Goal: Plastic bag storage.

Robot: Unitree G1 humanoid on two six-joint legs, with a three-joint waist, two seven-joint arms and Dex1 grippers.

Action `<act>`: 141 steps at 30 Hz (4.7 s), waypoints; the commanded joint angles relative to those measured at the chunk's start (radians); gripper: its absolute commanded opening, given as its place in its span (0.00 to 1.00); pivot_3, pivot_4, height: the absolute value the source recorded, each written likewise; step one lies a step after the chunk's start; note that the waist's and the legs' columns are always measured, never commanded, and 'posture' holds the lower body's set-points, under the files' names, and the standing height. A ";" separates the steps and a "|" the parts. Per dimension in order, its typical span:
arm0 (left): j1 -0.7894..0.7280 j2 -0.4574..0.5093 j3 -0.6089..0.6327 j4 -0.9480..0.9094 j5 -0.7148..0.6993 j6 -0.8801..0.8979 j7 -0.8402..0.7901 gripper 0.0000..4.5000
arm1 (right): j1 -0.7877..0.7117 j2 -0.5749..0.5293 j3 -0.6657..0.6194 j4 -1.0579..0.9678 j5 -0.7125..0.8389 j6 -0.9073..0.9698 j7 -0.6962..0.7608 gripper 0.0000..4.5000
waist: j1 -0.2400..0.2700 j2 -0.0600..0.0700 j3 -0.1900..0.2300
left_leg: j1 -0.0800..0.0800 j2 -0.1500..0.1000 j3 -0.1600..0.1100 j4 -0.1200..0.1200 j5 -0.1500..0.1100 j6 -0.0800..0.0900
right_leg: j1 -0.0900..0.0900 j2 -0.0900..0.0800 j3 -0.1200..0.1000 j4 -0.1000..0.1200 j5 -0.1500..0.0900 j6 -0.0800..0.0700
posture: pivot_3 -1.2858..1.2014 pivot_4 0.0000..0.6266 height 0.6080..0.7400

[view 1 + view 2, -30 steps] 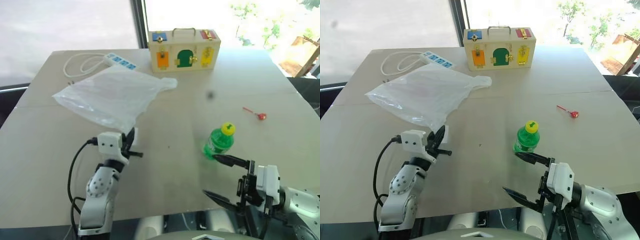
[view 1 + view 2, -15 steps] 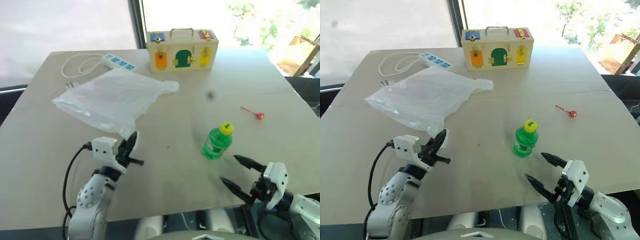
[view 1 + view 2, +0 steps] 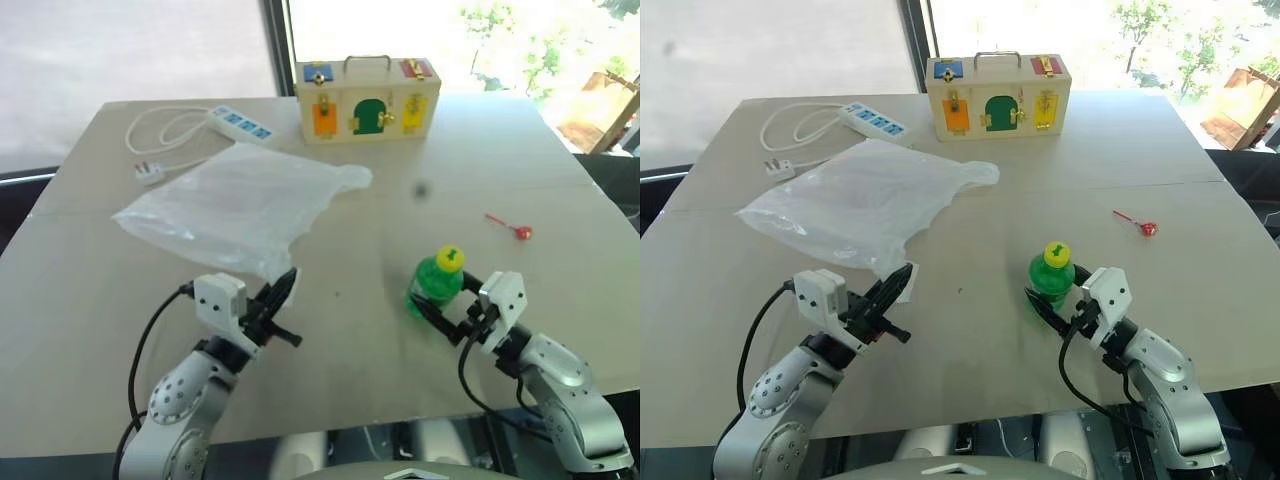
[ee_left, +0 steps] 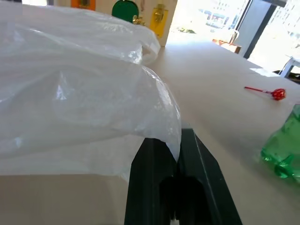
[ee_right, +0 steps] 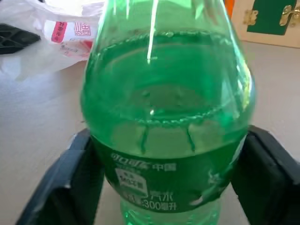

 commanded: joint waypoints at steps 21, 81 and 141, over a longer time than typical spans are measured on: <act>-0.103 0.074 -0.094 -0.113 -0.294 0.153 -0.080 0.00 | -0.833 0.529 -0.352 0.448 0.782 0.988 -0.628 0.69 | -0.002 0.001 0.005 | -0.001 0.000 0.000 0.001 0.002 -0.002 | -0.003 0.002 0.002 0.010 0.000 -0.001 | 0.52 0.24 1.00; 0.049 0.108 0.025 -0.095 -0.421 0.037 -0.174 0.00 | -0.909 0.025 0.264 0.743 -0.057 0.051 -0.048 0.99 | -0.033 0.007 0.014 | -0.001 0.001 0.006 -0.007 0.001 -0.001 | -0.008 0.007 0.008 0.000 0.000 0.000 | 0.52 0.24 1.00; -0.184 0.208 0.300 0.080 -0.723 0.157 -0.025 0.00 | -0.504 -0.404 -0.513 0.065 0.344 1.367 0.170 0.99 | -0.002 0.004 0.018 | -0.001 0.001 0.011 -0.009 0.002 -0.003 | -0.009 0.005 0.012 -0.001 0.001 0.000 | 0.52 0.24 1.00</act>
